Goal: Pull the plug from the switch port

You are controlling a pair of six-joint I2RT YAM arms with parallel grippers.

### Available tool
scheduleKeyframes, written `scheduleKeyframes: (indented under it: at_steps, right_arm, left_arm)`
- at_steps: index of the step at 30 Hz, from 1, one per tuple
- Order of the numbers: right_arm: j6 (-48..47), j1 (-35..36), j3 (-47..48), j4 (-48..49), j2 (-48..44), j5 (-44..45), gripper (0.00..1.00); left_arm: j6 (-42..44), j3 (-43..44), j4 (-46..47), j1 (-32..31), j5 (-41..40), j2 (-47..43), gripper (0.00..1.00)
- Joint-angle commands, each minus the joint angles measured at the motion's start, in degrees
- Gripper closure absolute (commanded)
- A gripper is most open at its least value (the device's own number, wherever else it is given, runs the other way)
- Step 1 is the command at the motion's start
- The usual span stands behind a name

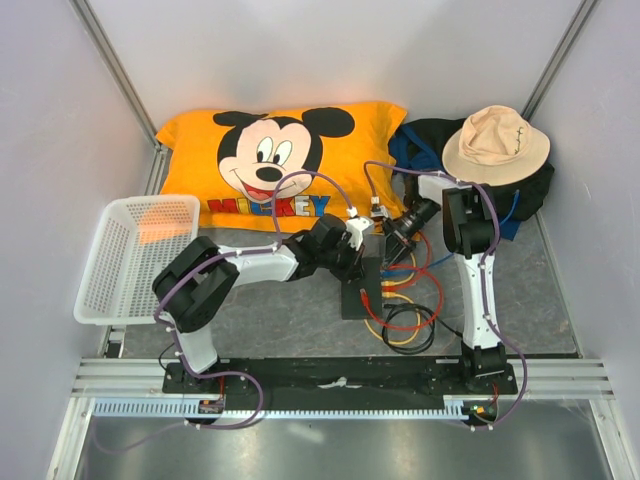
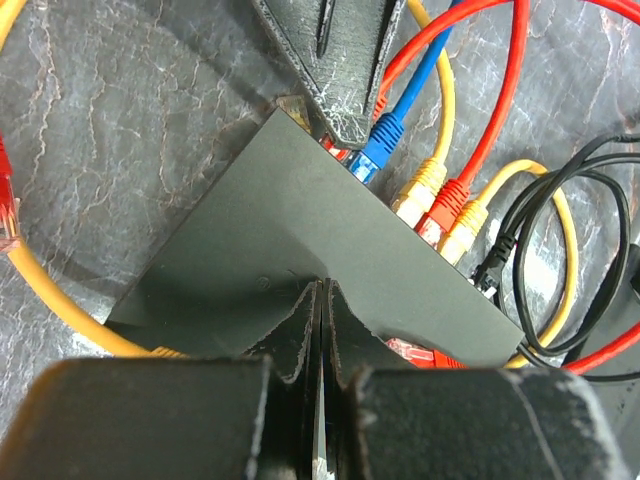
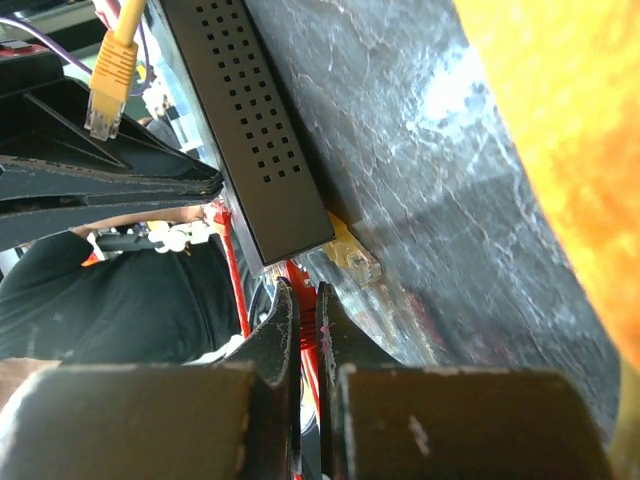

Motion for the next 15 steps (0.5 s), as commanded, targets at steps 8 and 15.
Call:
scheduleKeyframes:
  at_steps: [8, 15]
  right_arm:
    - [-1.7, -6.8, -2.9, 6.5, 0.9, 26.3, 1.0]
    - [-0.4, -8.6, -8.4, 9.3, -1.1, 28.4, 1.0]
  left_arm:
    - [4.0, -5.0, -13.9, -0.3, -13.6, 7.6, 0.98]
    - [4.3, -5.1, -14.4, -0.5, -13.3, 8.1, 0.98]
